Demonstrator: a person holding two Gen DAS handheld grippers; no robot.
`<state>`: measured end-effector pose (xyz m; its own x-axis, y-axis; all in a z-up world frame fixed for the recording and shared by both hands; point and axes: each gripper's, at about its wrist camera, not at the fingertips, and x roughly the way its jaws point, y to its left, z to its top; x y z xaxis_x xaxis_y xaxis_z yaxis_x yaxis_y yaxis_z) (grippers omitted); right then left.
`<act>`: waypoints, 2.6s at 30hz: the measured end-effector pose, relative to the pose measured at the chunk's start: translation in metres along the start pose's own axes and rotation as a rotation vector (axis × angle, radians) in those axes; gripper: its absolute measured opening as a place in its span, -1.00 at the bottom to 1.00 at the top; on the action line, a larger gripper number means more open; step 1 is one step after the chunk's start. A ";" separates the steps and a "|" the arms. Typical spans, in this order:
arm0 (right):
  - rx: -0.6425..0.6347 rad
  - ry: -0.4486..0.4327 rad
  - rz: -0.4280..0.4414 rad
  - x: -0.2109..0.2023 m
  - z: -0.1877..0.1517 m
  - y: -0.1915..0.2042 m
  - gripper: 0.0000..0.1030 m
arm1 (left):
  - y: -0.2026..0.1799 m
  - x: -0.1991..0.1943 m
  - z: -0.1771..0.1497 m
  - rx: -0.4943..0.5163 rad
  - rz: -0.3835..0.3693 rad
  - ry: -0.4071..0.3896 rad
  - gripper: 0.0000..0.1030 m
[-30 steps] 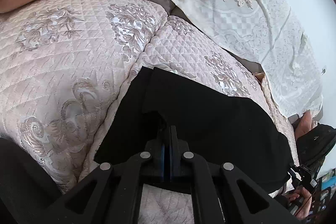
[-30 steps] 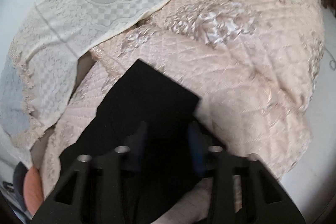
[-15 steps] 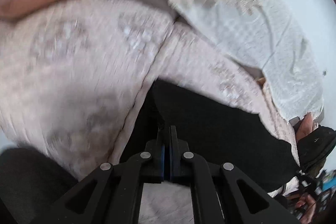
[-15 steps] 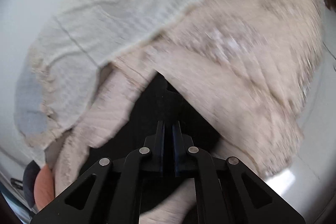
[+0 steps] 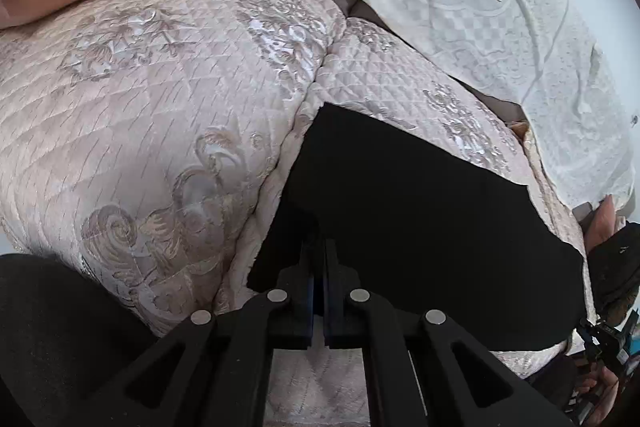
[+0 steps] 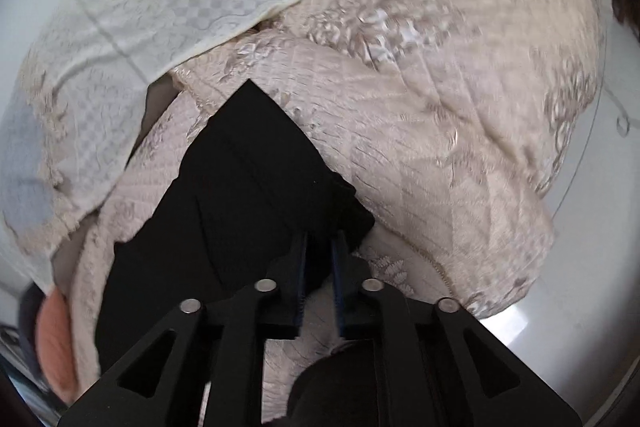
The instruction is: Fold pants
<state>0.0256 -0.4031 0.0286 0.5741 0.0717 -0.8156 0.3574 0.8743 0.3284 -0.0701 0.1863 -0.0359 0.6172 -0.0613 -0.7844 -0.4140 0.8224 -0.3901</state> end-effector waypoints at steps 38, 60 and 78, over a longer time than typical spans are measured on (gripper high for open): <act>-0.715 -0.038 0.036 -0.002 -0.110 0.152 -0.22 | -0.048 -0.026 -0.017 0.220 0.016 -0.079 -0.84; -0.848 -0.005 0.194 0.002 -0.148 0.206 -0.17 | 0.006 -0.010 -0.035 -0.162 -0.102 -0.066 0.01; -0.839 0.010 0.191 0.009 -0.147 0.207 -0.17 | 0.005 -0.003 -0.019 -0.145 -0.034 -0.146 -0.83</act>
<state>-0.0037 -0.1512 0.0189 0.5608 0.2541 -0.7880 -0.4093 0.9124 0.0029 -0.0866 0.1804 -0.0450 0.7185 0.0031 -0.6955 -0.4763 0.7309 -0.4888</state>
